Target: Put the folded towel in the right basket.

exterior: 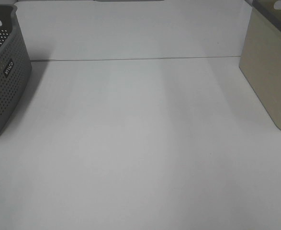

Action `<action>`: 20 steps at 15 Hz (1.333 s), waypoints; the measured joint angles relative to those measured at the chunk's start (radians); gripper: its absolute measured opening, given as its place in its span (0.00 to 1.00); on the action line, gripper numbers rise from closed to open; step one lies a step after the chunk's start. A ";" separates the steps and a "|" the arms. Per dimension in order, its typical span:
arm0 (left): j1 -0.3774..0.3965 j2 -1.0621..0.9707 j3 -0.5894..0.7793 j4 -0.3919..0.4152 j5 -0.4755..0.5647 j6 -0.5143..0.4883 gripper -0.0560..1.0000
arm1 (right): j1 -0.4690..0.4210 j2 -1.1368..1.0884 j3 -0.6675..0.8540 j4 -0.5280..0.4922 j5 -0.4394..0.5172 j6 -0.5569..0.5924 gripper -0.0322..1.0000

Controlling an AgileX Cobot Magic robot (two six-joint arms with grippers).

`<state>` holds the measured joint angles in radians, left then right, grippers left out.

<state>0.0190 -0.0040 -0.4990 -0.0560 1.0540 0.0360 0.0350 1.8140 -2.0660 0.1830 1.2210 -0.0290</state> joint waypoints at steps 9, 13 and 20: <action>0.000 0.000 0.000 0.000 0.000 0.000 0.97 | 0.015 -0.529 0.826 -0.042 -0.002 0.013 0.60; 0.000 0.000 0.000 0.000 0.000 0.000 0.97 | 0.015 -0.758 1.118 -0.042 -0.003 0.013 0.60; 0.000 0.000 0.000 0.000 0.000 0.000 0.97 | 0.015 -1.290 1.490 -0.110 -0.008 0.008 0.60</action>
<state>0.0190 -0.0040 -0.4990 -0.0560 1.0540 0.0360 0.0500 0.5240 -0.5760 0.0730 1.2130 -0.0210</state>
